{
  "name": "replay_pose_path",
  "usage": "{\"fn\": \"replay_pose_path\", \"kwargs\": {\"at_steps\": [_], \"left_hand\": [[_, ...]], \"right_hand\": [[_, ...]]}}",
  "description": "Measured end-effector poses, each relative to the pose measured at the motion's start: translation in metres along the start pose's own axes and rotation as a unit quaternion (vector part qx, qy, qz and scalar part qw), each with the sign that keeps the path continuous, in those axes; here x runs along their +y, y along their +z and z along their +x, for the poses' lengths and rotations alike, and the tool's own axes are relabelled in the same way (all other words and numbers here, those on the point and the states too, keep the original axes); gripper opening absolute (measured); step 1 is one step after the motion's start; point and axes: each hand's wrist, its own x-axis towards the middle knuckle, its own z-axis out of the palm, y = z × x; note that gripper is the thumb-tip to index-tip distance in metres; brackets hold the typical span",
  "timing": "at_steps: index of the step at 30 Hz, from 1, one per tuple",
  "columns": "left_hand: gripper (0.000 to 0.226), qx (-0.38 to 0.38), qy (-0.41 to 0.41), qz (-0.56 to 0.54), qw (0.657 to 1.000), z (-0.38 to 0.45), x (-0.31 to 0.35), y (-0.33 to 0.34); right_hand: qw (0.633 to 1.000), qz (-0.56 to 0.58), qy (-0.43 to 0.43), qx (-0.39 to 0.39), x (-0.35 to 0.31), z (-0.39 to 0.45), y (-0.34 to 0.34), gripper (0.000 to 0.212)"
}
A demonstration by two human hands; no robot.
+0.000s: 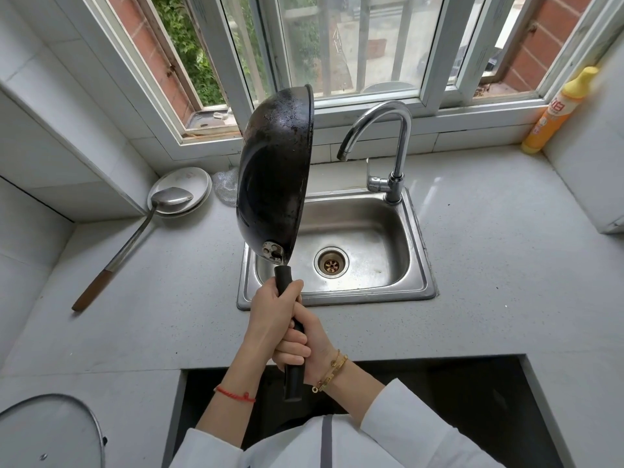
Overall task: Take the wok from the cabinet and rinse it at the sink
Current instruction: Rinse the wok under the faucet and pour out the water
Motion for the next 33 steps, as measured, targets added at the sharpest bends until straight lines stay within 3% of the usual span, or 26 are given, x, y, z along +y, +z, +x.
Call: {"fn": "replay_pose_path", "kwargs": {"at_steps": [11, 21, 28, 33], "left_hand": [[0.022, 0.001, -0.003, -0.018, 1.000, -0.004, -0.004, 0.002], [0.022, -0.023, -0.008, -0.168, 0.986, -0.007, 0.007, -0.004], [0.025, -0.105, 0.023, -0.339, 0.934, -0.009, 0.038, -0.013], [0.019, -0.162, 0.064, -0.374, 0.911, -0.006, 0.055, -0.021]], "right_hand": [[1.000, -0.013, 0.019, 0.006, 0.001, -0.006, 0.000, 0.044], [0.989, -0.137, 0.017, 0.051, -0.011, -0.012, 0.021, 0.056], [0.940, -0.322, -0.064, 0.091, -0.032, -0.023, 0.056, 0.038], [0.896, -0.416, -0.134, 0.079, -0.045, -0.031, 0.077, 0.032]]}}
